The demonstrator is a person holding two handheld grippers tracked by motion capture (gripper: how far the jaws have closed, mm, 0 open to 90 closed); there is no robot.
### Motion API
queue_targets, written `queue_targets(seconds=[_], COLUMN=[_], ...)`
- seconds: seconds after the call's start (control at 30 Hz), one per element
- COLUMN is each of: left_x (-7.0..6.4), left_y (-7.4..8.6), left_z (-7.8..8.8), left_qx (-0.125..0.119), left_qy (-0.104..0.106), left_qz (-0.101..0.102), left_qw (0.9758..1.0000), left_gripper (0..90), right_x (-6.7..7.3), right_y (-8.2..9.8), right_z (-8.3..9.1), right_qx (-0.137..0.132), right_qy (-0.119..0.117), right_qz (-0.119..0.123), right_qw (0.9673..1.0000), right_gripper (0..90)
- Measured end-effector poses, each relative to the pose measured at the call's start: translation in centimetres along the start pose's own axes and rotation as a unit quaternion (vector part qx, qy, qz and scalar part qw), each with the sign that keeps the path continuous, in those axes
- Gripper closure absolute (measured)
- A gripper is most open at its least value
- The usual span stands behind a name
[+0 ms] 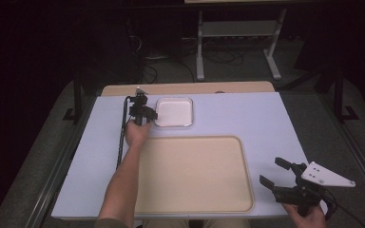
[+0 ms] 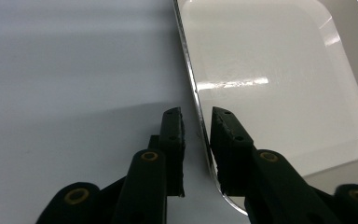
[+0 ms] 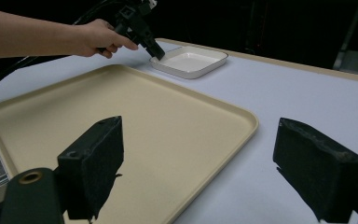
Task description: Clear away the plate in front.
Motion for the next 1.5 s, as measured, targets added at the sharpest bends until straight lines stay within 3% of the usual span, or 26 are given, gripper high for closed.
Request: queue_targets(seconds=[0.07,0.17,0.33,0.47,0.67,1.03,1.27,1.5], left_x=[-0.2,-0.3,-0.3,-0.2,0.1,-0.1,0.4,0.4], left_y=[0.0,0.0,0.1,0.1,0.0,-0.1,-0.2,-0.4], left_z=[0.0,0.0,-0.4,-0.3,-0.2,0.5,1.9,3.4], left_qx=[-0.004,-0.005,0.011,0.009,0.010,-0.008,-0.041,-0.060], left_qy=[-0.002,-0.012,0.012,0.008,0.029,0.042,0.058,0.075], left_qz=[-0.007,-0.019,0.002,0.010,0.059,0.080,0.119,0.131], left_qw=[1.0000,0.9997,0.9999,0.9999,0.9978,0.9959,0.9904,0.9866], left_gripper=[80.9,81.4,80.4,82.0,87.7,88.2,88.2,88.3], right_x=[0.0,0.0,0.0,0.1,0.0,0.0,0.0,0.2], right_y=[0.0,-0.1,0.0,-0.1,-0.1,-0.1,-0.1,0.0], right_z=[0.0,0.1,0.0,0.0,0.0,0.1,0.1,0.0], right_qx=[0.000,-0.002,-0.002,-0.002,-0.003,-0.004,-0.003,0.002], right_qy=[-0.001,0.000,-0.002,-0.004,-0.006,-0.006,-0.005,-0.005], right_qz=[-0.001,0.000,-0.001,0.000,-0.001,0.000,-0.001,0.002], right_qw=[1.0000,1.0000,1.0000,1.0000,1.0000,1.0000,1.0000,1.0000], right_gripper=[15.1,15.1,15.1,15.1,15.1,15.1,15.1,15.1])
Point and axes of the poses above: each handheld gripper's, and its own axes: z roughly backward along the jaws, y roughly out of its underside, x roughly to its left, the point moved 7 cm from there along -z, roughly forward along the jaws, and after that the axes turned 10 degrees about -y, right-handed, at the moved point
